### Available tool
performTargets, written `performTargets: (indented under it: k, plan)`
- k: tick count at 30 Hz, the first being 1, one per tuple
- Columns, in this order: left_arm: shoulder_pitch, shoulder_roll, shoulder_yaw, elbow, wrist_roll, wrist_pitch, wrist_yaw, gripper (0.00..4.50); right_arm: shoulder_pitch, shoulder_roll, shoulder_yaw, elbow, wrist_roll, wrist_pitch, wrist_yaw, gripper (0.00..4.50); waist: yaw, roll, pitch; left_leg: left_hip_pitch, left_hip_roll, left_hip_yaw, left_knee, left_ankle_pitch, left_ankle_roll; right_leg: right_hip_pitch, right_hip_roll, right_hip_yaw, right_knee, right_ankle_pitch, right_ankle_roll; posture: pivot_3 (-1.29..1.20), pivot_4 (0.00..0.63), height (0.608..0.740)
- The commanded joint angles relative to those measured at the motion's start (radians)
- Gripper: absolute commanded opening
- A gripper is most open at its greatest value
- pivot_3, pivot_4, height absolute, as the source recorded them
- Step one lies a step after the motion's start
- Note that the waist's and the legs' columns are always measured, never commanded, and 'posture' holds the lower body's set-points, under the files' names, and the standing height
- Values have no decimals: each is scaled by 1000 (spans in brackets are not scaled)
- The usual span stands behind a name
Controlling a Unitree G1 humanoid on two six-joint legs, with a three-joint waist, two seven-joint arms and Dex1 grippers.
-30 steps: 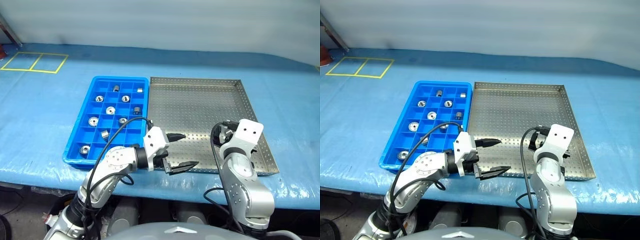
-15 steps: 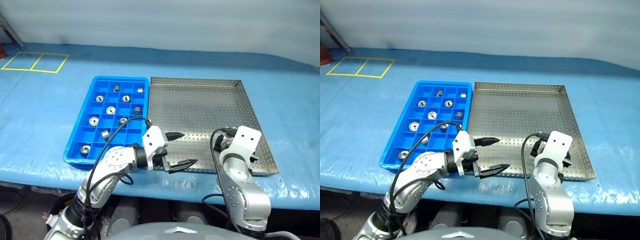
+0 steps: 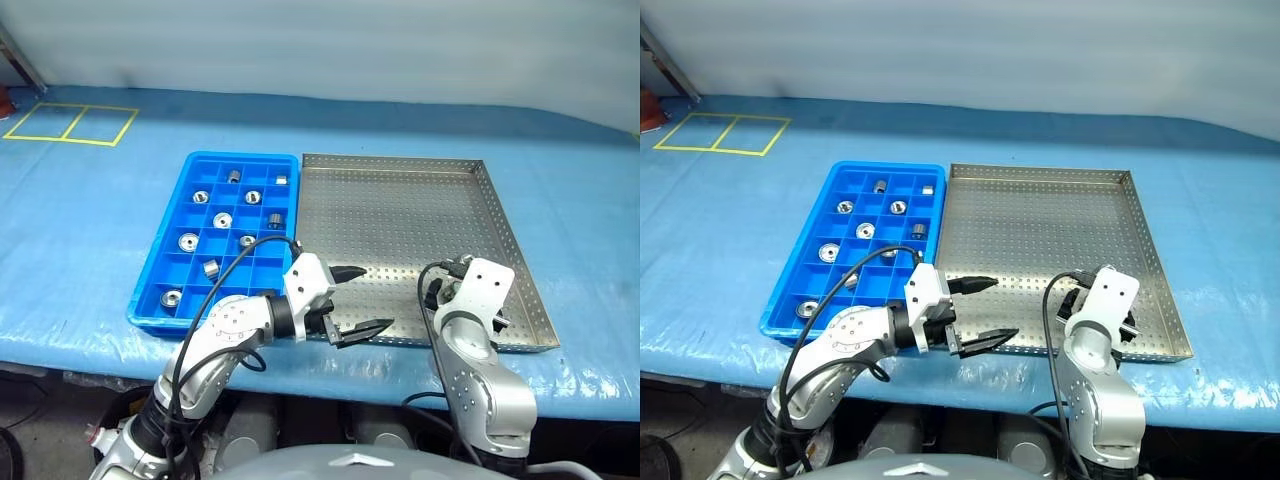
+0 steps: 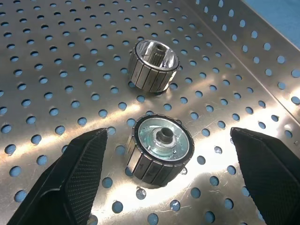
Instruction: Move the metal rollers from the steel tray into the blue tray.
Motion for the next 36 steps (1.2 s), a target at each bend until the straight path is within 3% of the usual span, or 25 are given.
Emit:
performTargets:
  k: [1,3,9,18,27,36]
  plan:
    - [2,-2,-1,-29,-7,-14,-1,4500,15,138,-23,7,16,-36,1,4268,2,0,0,0,0,0,0,0,0,0,0,0,0,0,0,10,150,740]
    - [3,-2,0,-30,-6,-17,-1,4500,20,124,-18,14,17,-49,7,3827,4,0,0,0,0,0,0,0,0,0,0,0,0,0,0,10,150,740]
    - [6,-2,4,-31,-7,-18,1,4500,20,106,-8,11,21,-49,14,1895,7,0,0,0,0,0,0,0,0,0,0,0,0,0,0,16,150,740]
    - [23,-19,16,-40,18,-32,62,4500,-54,8,136,-29,26,26,150,1848,7,0,0,0,1,0,0,0,0,0,0,0,0,0,0,72,150,740]
    - [90,-46,98,-87,119,-160,216,4500,-352,-121,210,56,28,87,383,1848,44,-1,1,0,-1,-2,0,0,1,1,0,-2,-1,3,4,209,150,740]
    - [249,18,160,-188,162,-240,243,4500,-544,-212,335,187,54,126,631,1848,105,-1,1,-1,-2,-3,-5,0,0,-2,0,-3,-1,5,-1,317,150,740]
